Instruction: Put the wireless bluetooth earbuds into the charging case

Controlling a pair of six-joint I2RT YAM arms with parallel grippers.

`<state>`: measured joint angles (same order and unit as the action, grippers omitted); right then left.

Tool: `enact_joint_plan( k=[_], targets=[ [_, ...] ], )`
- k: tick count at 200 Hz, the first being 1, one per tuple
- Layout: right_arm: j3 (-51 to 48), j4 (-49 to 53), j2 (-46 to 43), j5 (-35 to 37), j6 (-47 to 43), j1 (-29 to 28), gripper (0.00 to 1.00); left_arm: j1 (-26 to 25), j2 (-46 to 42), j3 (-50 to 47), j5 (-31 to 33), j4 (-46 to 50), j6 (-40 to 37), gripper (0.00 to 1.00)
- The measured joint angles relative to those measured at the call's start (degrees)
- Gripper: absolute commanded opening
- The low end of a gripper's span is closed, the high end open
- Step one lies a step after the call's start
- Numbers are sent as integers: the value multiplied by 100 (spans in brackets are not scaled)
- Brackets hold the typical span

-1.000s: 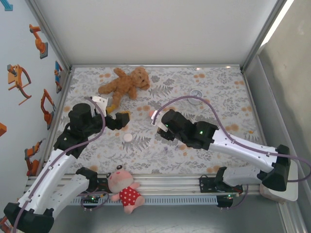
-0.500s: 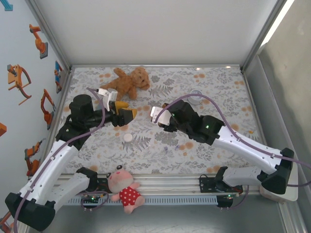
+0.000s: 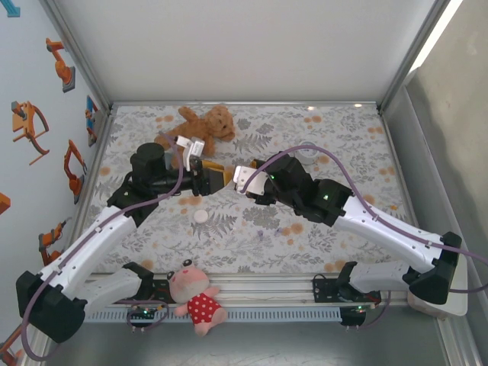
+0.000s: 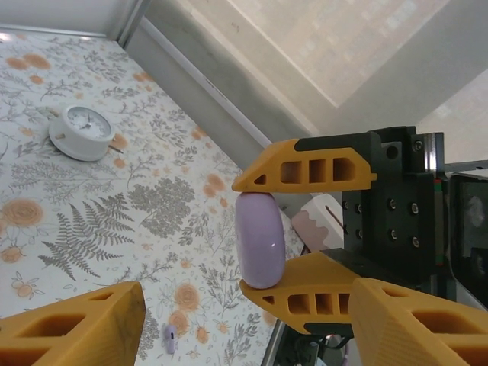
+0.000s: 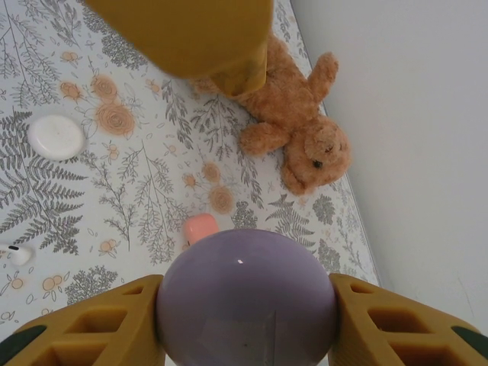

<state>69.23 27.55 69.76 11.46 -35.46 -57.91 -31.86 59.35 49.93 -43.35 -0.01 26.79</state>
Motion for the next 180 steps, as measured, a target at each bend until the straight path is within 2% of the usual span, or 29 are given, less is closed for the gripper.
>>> enact_joint_plan(
  k=[63, 180],
  targets=[
    [9, 0, 0, -11, -2, 0, 47, -354, 481, 0, -26, -376, 227, 69],
    [81, 13, -2, -9, -15, 0, 47, -601, 942, 83, -302, -726, 363, 49]
  ],
)
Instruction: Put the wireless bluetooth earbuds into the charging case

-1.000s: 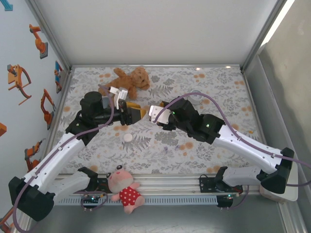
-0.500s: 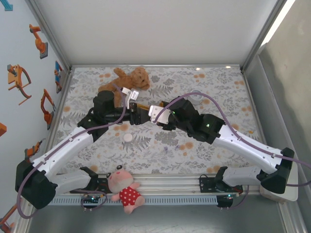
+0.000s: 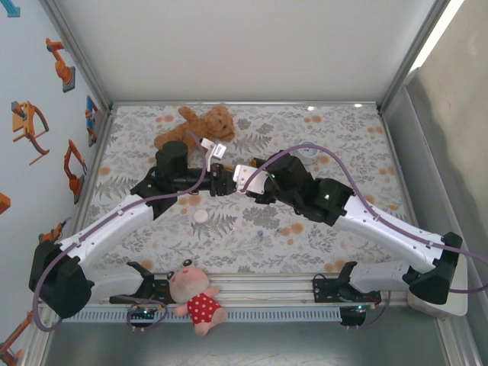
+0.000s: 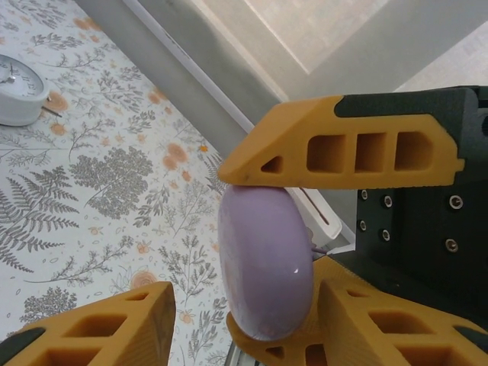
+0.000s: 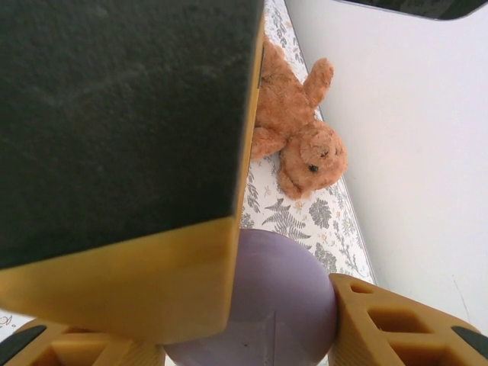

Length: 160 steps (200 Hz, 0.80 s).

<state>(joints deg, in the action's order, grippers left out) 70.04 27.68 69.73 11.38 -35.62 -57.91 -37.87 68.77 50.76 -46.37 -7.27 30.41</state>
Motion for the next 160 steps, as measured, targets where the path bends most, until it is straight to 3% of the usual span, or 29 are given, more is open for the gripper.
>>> enact_joint_plan(
  k=[92, 160],
  targets=[
    [0, 144, 0, 9, -2, 0, 47, -92, 245, 131, -166, 13, -68, 36],
    [0, 236, 0, 131, 2, -2, 48, -122, 302, 166, -188, 31, -138, 20]
  ],
)
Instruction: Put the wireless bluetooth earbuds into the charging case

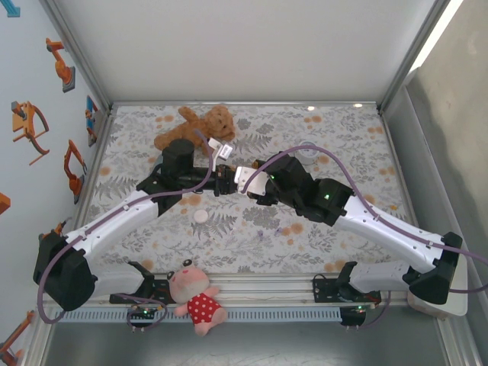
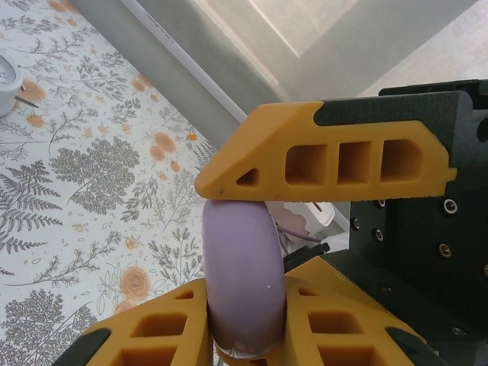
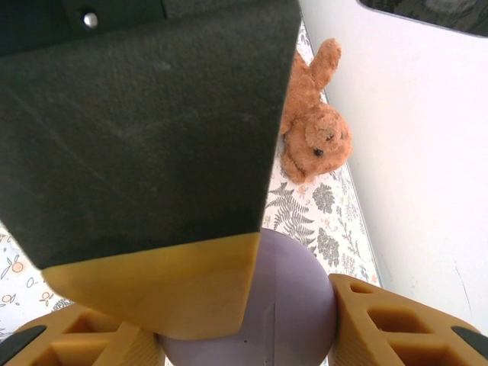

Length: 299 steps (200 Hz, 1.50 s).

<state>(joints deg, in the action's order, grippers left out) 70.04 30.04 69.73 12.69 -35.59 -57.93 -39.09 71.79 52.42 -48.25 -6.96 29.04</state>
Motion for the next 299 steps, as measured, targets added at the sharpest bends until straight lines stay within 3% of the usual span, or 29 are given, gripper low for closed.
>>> enact_joint_plan(
  k=[87, 131, 202, 251, 299],
  targets=[
    [0, 7, -385, -101, 293, 7, 80, -20, -221, -131, 304, -203, 0, 13],
    [-177, -162, -962, -885, 890, 442, 92, 59, -511, -455, 540, -544, -129, 11],
    [-1082, -1276, -1679, -2861, 2850, 1692, 95, 179, -1174, -1320, 734, -1934, -721, 5],
    [-1410, -2262, -1554, -3805, 3991, 1775, 94, 179, -1329, -1576, 730, -2583, -1316, 4],
    [-1226, -2796, -957, -4500, 4483, 1775, 92, 179, -1401, -1576, 728, -2734, -1602, 2]
  ],
)
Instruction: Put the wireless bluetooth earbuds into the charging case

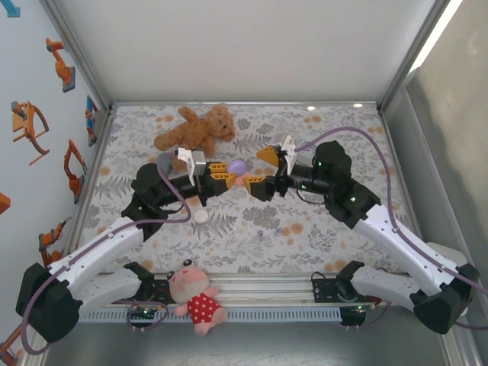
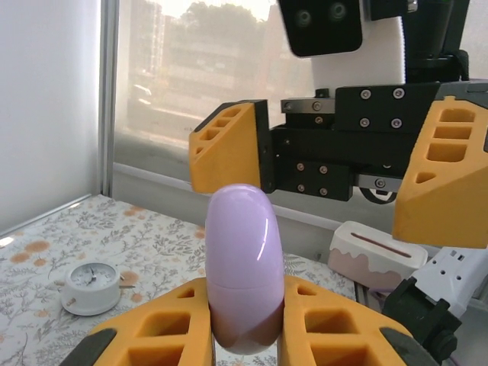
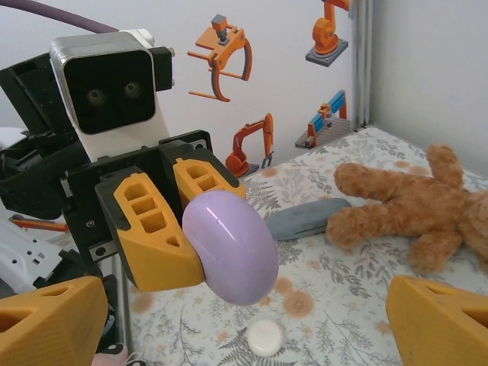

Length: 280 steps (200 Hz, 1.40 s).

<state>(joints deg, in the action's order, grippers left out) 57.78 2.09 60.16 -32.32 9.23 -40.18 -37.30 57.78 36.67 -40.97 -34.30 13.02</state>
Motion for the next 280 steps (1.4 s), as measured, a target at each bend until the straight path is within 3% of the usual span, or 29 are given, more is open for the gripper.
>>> enact_joint_plan(
  k=[280],
  targets=[
    [688, -247, 798, 393, 127, 0, 87, 26, -367, 0, 55, 385, -293, 2]
  ],
)
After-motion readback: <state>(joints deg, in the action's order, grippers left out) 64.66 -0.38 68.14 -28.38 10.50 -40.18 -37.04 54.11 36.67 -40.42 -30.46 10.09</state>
